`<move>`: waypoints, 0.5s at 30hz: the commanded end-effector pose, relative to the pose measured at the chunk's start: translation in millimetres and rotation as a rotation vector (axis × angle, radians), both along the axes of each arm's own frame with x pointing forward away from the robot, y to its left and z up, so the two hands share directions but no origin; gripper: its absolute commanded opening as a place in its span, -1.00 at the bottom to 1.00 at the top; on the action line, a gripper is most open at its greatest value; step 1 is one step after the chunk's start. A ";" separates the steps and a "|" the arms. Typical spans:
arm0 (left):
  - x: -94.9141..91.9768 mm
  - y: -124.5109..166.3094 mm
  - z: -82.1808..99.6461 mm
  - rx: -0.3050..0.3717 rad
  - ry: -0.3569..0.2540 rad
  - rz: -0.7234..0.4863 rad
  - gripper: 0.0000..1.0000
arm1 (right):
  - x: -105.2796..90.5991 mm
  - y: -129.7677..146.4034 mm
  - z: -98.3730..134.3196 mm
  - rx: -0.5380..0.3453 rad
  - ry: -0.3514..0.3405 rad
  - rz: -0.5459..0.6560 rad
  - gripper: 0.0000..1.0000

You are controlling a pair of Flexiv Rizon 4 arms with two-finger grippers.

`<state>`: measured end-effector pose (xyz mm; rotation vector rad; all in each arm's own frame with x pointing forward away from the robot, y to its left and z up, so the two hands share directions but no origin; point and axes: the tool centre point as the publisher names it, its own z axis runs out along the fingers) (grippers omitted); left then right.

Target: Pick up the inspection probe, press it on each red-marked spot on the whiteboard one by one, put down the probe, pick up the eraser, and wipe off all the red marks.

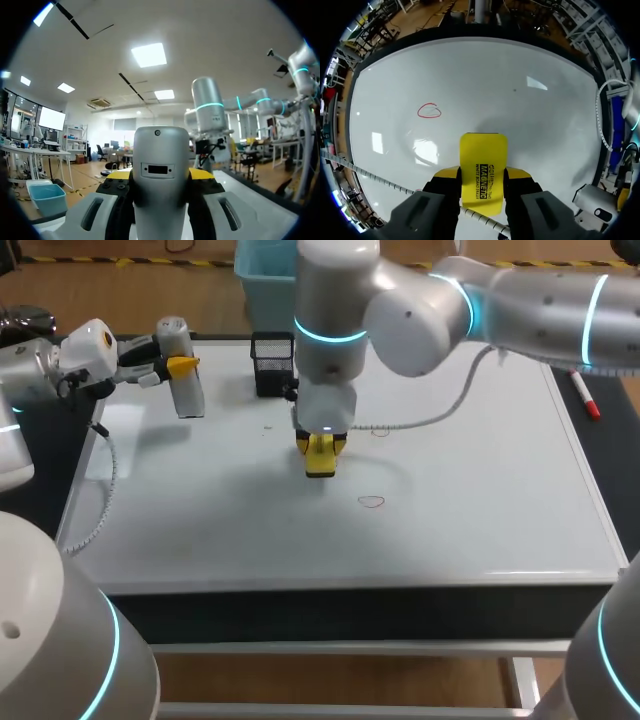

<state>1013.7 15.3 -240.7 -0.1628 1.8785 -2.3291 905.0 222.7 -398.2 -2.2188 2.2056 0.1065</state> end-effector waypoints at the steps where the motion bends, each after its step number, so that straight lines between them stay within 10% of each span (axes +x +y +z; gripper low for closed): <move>1: 1.2 0.1 0.2 -0.002 0.000 -0.003 -1.00 | -1.3 -3.2 -2.1 0.007 -0.002 0.004 -1.00; 15: 1.2 0.1 0.2 -0.002 0.000 -0.003 -1.00 | -1.7 -2.5 -10.8 0.023 -0.002 0.022 -1.00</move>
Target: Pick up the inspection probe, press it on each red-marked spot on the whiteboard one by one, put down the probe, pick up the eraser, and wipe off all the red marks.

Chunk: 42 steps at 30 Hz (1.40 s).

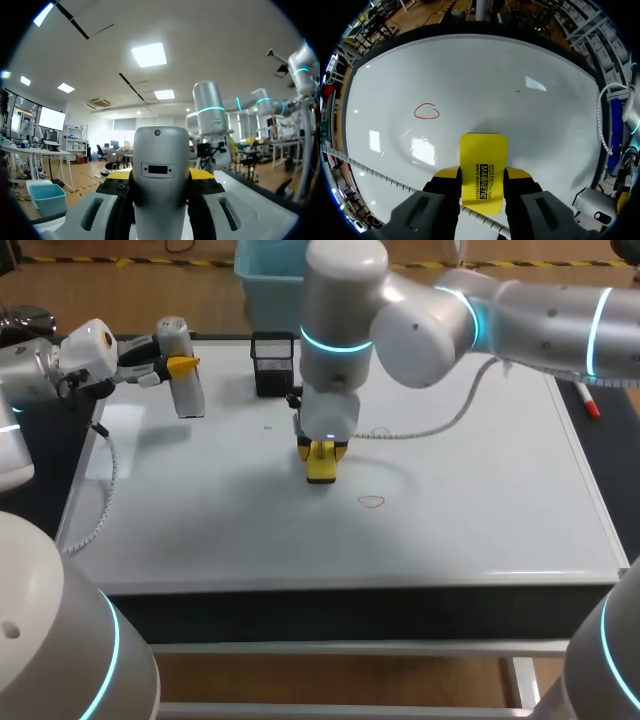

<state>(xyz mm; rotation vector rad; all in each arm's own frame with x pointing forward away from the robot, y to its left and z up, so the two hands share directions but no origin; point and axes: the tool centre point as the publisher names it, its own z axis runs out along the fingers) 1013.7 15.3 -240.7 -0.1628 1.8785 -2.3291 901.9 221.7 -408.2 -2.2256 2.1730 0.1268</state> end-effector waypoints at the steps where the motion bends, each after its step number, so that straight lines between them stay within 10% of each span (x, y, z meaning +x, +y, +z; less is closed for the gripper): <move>1: 1.2 0.1 0.2 -0.002 0.000 -0.003 -1.00 | 1.7 -1.6 -1.2 0.001 0.002 0.006 -1.00; 42: 1.2 0.1 0.2 -0.002 0.000 -0.003 -1.00 | 1.8 -36.6 -15.6 -0.042 0.008 -0.036 -1.00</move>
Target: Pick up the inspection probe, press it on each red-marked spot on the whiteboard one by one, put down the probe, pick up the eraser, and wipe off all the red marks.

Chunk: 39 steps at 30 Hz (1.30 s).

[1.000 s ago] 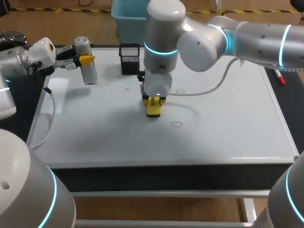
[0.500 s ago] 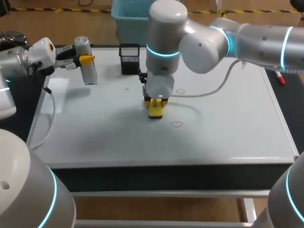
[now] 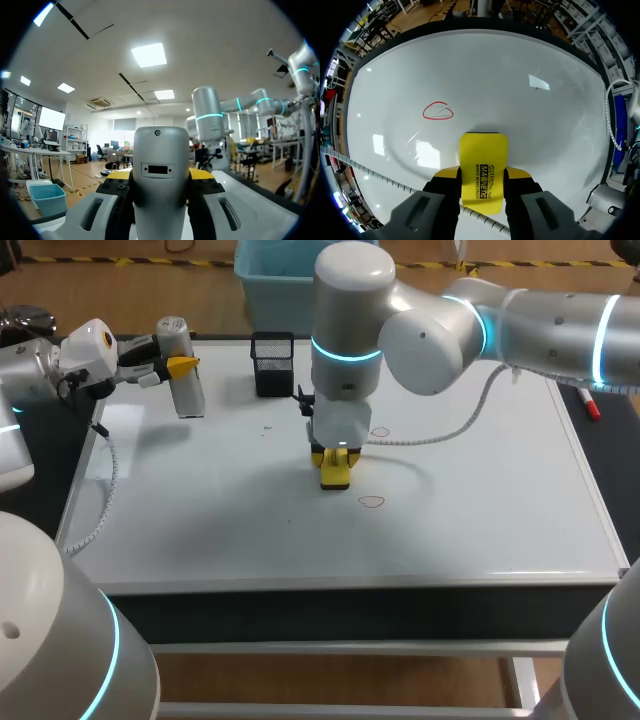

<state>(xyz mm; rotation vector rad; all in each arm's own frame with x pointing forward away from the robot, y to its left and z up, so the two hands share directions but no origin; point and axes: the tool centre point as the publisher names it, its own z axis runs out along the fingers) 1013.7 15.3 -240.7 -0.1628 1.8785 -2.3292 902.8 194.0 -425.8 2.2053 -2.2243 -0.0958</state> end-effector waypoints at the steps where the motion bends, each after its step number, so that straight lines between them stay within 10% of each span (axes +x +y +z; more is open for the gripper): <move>1: 1.2 0.1 0.2 -0.002 0.000 -0.003 -1.00 | 1.3 -10.9 2.3 -0.001 -0.005 -0.006 -1.00; 22: 1.2 0.1 0.2 -0.002 0.000 -0.003 -1.00 | 3.3 -26.6 33.4 -0.034 -0.072 -0.030 -1.00; 39: 1.2 0.1 0.2 -0.002 0.000 -0.003 -1.00 | 7.0 28.0 52.1 0.024 -0.137 0.046 -1.00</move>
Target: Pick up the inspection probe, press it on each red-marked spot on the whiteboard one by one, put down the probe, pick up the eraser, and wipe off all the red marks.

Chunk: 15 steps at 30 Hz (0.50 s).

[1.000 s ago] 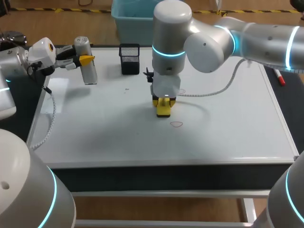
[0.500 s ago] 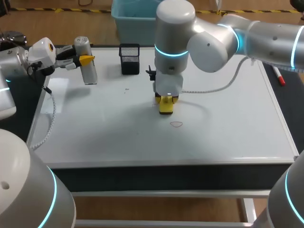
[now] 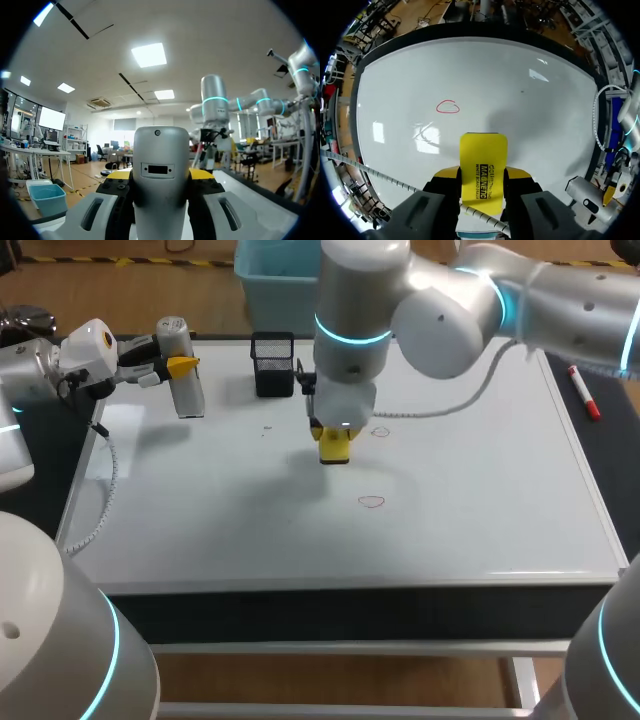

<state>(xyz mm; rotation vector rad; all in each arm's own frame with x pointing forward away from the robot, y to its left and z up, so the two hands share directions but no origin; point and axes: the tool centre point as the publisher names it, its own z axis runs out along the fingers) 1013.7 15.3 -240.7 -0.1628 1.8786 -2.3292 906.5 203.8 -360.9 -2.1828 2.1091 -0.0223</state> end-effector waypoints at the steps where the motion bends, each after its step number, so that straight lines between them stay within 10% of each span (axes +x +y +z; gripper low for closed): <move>1: 1.2 0.2 0.2 -0.002 0.000 -0.003 -1.00 | 3.0 22.5 -15.1 -0.003 0.002 0.012 -1.00; 15: 1.2 0.2 0.2 -0.002 0.000 -0.003 -1.00 | -2.7 36.4 -37.8 -0.018 0.024 0.066 -1.00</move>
